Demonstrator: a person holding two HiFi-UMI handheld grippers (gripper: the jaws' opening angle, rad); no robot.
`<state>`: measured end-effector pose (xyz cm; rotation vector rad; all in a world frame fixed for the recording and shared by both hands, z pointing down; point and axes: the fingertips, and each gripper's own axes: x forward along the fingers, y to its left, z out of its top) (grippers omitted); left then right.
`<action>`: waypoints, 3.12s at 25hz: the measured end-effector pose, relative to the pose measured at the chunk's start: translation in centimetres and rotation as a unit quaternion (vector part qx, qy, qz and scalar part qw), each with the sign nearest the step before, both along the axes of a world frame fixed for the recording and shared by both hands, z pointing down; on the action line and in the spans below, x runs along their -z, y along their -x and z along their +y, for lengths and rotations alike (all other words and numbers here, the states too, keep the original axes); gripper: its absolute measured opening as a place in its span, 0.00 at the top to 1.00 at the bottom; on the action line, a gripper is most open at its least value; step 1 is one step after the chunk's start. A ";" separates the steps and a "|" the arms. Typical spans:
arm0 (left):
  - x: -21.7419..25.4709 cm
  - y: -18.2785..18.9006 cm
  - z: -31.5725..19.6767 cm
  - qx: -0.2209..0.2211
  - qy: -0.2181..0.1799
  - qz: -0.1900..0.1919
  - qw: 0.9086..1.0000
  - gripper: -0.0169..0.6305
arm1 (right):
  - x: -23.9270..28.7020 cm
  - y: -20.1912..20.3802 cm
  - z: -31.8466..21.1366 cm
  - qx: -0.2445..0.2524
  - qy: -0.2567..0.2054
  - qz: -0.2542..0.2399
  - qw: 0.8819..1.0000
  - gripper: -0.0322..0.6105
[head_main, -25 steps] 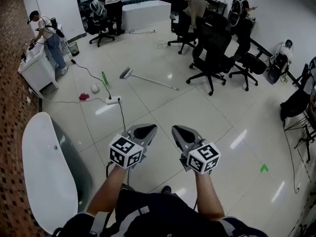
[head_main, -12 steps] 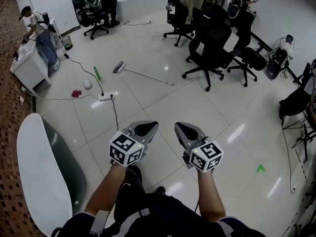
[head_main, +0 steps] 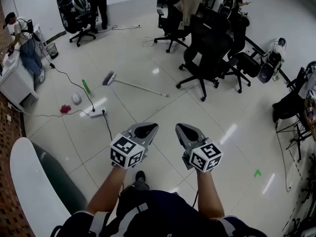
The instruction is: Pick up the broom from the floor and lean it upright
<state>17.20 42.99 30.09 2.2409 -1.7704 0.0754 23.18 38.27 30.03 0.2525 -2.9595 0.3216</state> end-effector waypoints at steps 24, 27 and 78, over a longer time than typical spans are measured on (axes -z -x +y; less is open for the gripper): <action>-2.7 18.2 -25.1 -0.015 0.010 -0.024 1.000 0.97 | -2.1 18.2 -25.7 -0.001 0.004 -0.036 0.999 0.94; -2.8 19.5 -28.8 -0.016 0.011 -0.029 0.999 0.97 | -2.6 20.2 -29.3 0.005 0.001 -0.034 0.999 0.94; -70.8 31.3 -62.7 -0.382 0.269 -0.126 0.875 0.83 | -49.9 30.3 -58.6 -0.226 0.061 0.134 0.963 0.94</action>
